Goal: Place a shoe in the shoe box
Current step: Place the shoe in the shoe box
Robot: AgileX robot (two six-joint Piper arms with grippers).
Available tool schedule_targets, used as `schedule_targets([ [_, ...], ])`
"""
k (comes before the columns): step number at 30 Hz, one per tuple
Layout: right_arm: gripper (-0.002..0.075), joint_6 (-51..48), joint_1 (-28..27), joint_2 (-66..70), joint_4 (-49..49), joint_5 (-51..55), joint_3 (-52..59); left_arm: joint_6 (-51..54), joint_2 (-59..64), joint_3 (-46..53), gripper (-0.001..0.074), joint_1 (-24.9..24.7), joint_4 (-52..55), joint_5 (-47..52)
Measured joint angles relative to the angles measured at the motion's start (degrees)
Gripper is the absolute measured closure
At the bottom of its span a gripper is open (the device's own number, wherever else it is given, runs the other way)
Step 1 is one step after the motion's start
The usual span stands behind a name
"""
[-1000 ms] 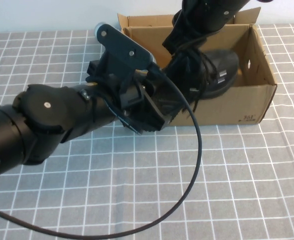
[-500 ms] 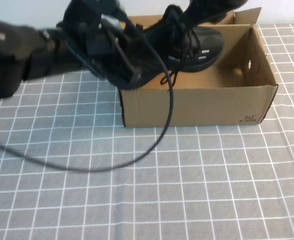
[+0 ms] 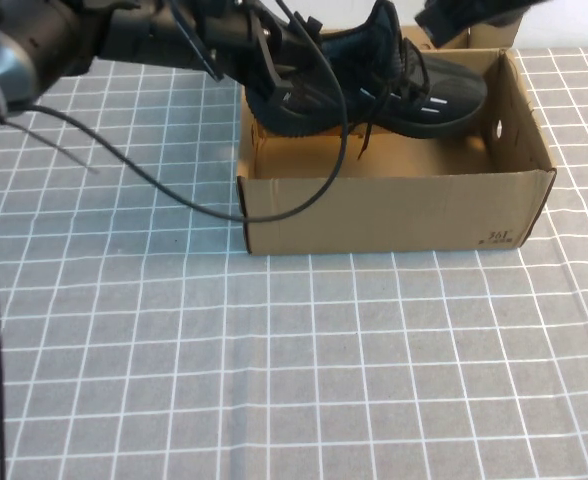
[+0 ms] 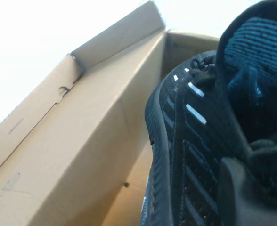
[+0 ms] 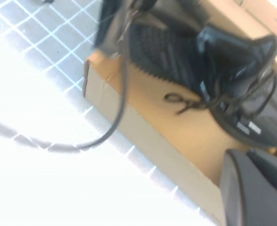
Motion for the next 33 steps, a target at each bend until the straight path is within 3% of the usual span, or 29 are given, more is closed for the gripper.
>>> schedule_targets([
  [9,0.0742,1.3,0.0,-1.9,0.0,0.0,2.5,-0.2,12.1,-9.8,0.0720,0.2,-3.1,0.6],
  [21,0.0742,1.5,0.0,-2.0,0.3,0.0,2.5,7.7,17.5,-10.5,0.0720,0.2,-13.4,-2.9],
  [33,0.0742,1.6,0.0,-2.0,2.0,0.0,2.5,11.2,20.5,-10.6,0.0720,0.2,-15.0,-3.7],
])
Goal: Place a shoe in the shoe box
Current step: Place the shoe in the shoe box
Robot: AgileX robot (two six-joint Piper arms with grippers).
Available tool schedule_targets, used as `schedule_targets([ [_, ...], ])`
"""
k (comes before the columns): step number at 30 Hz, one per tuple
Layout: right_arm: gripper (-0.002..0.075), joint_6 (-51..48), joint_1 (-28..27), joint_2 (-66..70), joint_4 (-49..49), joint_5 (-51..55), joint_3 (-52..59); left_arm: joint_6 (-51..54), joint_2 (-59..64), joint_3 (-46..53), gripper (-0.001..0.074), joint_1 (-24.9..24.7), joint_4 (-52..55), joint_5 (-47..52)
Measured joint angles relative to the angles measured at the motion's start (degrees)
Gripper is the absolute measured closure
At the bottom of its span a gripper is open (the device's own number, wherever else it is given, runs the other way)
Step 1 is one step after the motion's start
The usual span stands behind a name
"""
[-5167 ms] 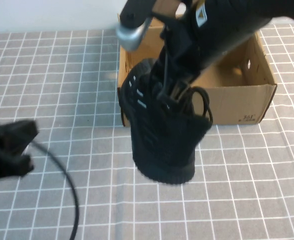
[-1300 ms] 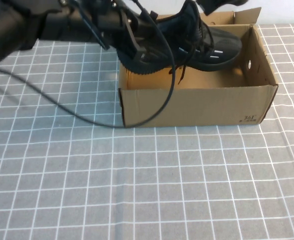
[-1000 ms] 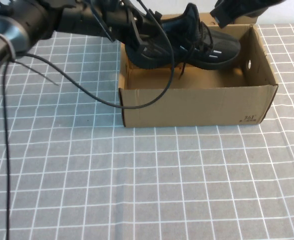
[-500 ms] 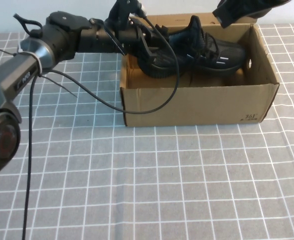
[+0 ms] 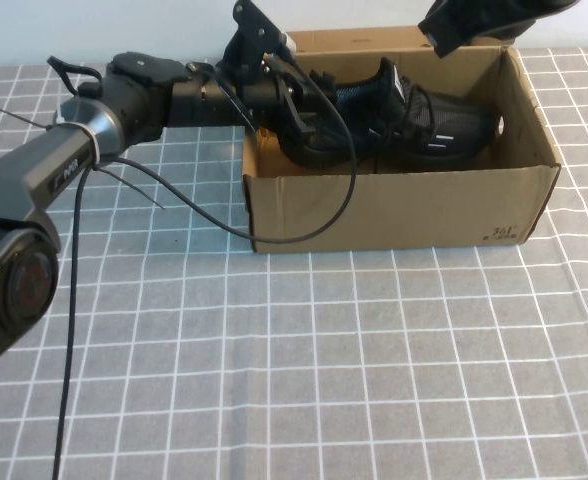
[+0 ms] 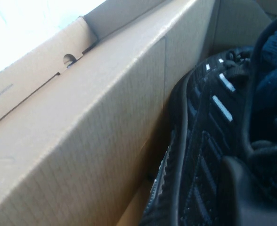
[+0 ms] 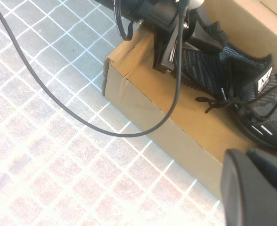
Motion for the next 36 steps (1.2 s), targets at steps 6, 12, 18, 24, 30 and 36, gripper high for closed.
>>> schedule_targets([
  [6,0.0742,0.0,0.0,0.0,0.8,0.0,0.0,-0.1,0.0,0.0,0.0720,0.0,-0.1,0.4],
  [12,0.0742,0.1,0.0,0.0,0.9,0.0,0.0,-1.8,0.0,0.0,0.0722,0.0,0.0,1.4],
  [18,0.0742,0.1,0.0,0.0,1.0,0.0,0.0,-2.7,0.0,0.0,0.0722,0.0,0.1,1.2],
  [24,0.0742,0.1,0.0,0.0,1.2,0.0,0.0,-2.7,0.0,0.0,0.0717,0.0,0.2,1.0],
  [30,0.0742,0.1,0.0,0.0,2.3,0.0,0.0,-2.7,0.0,0.0,0.0538,0.0,-0.1,-2.0],
  [36,0.0742,0.1,0.0,0.0,2.5,0.0,0.0,-3.7,0.0,-0.3,0.0382,0.0,-1.3,-5.0],
])
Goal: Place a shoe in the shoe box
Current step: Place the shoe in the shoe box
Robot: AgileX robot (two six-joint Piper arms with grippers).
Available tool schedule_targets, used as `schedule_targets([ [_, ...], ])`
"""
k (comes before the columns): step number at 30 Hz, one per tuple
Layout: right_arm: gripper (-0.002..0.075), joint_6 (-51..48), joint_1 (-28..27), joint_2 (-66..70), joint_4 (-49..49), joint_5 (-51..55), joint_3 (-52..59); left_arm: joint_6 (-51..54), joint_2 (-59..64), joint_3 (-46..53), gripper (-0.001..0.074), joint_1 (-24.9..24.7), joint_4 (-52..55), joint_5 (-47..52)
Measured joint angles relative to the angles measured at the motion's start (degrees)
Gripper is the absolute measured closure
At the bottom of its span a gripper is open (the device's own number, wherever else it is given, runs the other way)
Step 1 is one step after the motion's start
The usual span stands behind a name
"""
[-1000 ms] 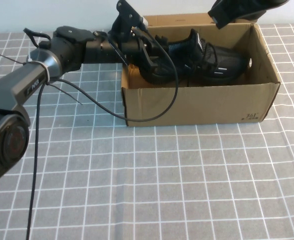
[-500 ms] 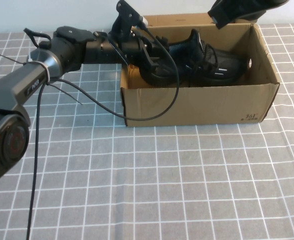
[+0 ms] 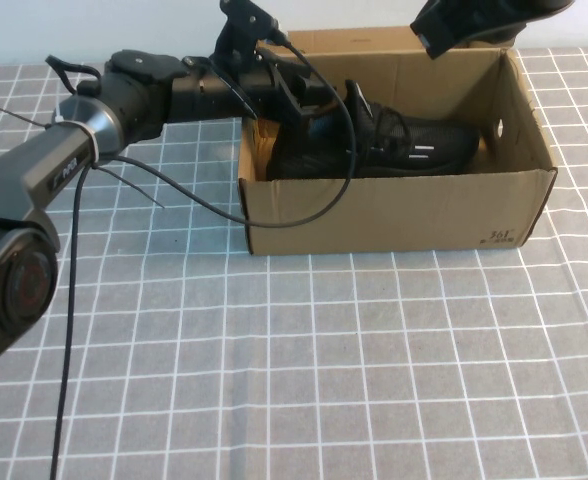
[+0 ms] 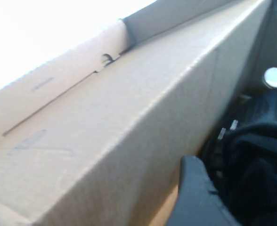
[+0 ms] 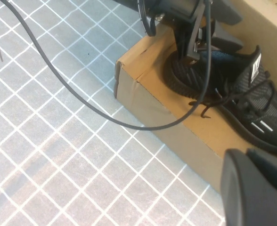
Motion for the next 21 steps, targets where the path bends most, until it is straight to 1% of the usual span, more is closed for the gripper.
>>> schedule_targets([
  [7,0.0742,0.0,0.0,0.0,0.1,0.0,0.0,-2.8,0.0,0.0,0.0367,0.0,-0.3,-1.2],
  [10,0.0742,0.0,0.0,0.0,0.1,0.0,0.0,-7.0,-0.4,0.0,0.0391,0.0,0.3,-1.1],
  [12,0.0742,0.0,0.0,0.0,0.1,0.0,0.0,-10.7,-1.5,0.0,0.0440,0.0,2.5,-0.9],
  [18,0.0742,0.0,0.0,-0.5,0.1,0.0,0.0,-22.8,-8.1,0.0,0.0672,0.0,14.3,2.1],
  [19,0.0742,0.0,0.0,-0.6,0.1,0.0,0.0,-24.9,-9.6,0.0,0.0695,0.0,16.8,2.8],
  [21,0.0742,0.0,0.0,-1.3,0.1,0.0,0.0,-28.7,-12.5,0.0,0.0717,0.0,21.4,4.3],
])
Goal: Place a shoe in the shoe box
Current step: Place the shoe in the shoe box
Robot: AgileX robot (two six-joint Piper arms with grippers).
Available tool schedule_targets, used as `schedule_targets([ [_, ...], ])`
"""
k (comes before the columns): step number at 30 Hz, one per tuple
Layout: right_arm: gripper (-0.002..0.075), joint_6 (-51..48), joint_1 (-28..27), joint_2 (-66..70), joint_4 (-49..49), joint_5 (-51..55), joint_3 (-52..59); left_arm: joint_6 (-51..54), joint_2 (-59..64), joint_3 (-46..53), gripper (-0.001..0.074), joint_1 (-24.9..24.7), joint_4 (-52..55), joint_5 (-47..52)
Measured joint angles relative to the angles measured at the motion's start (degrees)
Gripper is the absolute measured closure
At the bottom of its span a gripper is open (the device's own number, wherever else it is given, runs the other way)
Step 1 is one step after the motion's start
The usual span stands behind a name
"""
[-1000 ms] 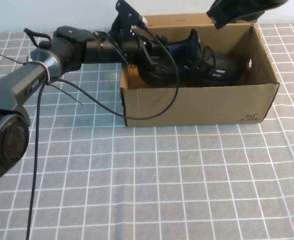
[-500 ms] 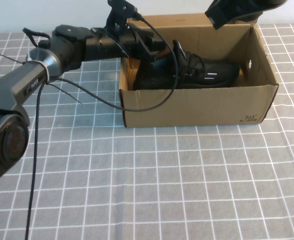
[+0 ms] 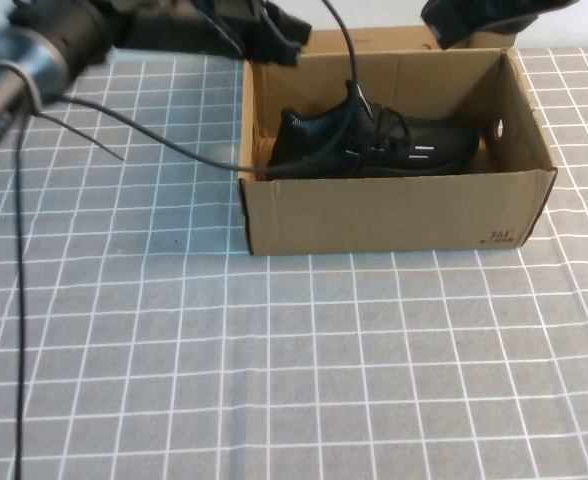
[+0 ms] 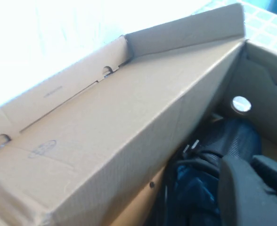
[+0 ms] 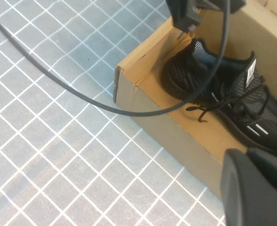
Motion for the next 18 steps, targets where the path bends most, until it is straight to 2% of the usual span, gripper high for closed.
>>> schedule_targets([
  [4,0.0742,0.0,0.0,-1.8,0.0,0.0,0.4,-4.3,-5.1,0.0,0.0732,0.0,7.1,4.3],
  [8,0.0742,0.7,0.0,-6.3,0.0,0.0,3.8,-6.5,-9.3,0.0,0.0735,0.0,8.9,8.6],
  [14,0.0742,4.6,0.0,-16.4,-0.1,0.0,14.4,-15.0,-15.4,0.0,0.0736,0.0,11.3,12.1],
  [18,0.0742,7.6,0.0,-24.6,-0.1,0.0,23.7,-21.2,-21.1,1.6,0.0736,0.0,18.1,13.0],
])
